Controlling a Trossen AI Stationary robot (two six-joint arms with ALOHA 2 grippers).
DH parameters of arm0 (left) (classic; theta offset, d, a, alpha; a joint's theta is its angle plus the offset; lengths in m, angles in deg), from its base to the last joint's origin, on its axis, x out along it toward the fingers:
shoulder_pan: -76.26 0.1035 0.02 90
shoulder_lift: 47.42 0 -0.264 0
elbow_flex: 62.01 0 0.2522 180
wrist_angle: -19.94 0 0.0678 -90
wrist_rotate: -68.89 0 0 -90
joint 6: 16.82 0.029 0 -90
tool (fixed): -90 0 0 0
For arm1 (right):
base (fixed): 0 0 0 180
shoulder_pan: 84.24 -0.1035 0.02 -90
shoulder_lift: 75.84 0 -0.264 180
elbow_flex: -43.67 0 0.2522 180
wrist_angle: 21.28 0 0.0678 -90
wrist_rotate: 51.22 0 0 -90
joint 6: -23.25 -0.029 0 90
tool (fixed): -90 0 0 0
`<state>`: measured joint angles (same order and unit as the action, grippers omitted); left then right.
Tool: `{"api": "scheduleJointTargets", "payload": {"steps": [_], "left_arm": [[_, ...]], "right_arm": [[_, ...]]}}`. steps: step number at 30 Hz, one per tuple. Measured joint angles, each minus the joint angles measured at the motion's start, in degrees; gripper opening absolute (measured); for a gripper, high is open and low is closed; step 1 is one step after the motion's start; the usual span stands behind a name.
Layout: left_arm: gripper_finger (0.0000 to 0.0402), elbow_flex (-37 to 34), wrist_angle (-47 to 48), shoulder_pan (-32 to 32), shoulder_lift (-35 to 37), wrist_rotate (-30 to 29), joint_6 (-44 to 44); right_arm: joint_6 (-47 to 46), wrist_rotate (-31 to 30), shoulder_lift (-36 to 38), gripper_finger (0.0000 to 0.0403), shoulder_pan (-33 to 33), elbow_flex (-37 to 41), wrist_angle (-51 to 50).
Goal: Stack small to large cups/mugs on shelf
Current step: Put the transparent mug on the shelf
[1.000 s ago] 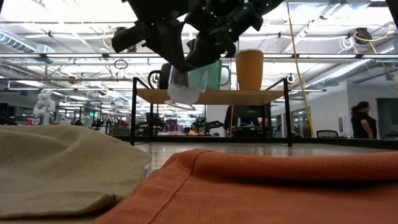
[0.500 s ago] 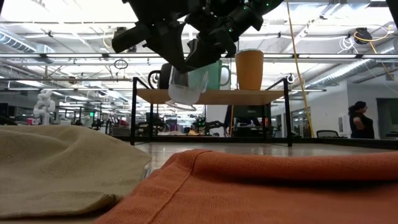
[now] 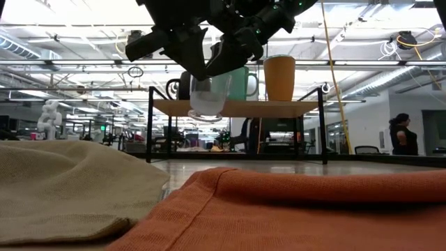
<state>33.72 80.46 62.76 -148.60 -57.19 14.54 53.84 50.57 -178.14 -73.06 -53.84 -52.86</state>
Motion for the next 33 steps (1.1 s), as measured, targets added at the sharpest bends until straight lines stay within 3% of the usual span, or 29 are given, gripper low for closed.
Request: {"api": "scheduleJointTargets", "payload": {"steps": [4,11,33], "left_arm": [[0.0001,0.0,-0.1,0.0,0.0,-0.2,-0.4],[0.0001,1.1,0.1,-0.1,0.0,-3.2,-1.5],[0.0000,4.3,7.6,-0.7,0.1,-1.5,-7.3]], "right_arm": [[0.0,-0.6,0.1,0.0128,0.0,0.0,0.0],[2.3,-7.1,2.5,0.0135,-0.9,0.0,1.6],[-1.3,-7.5,4.4,0.0135,-1.2,0.0,-0.4]]}}
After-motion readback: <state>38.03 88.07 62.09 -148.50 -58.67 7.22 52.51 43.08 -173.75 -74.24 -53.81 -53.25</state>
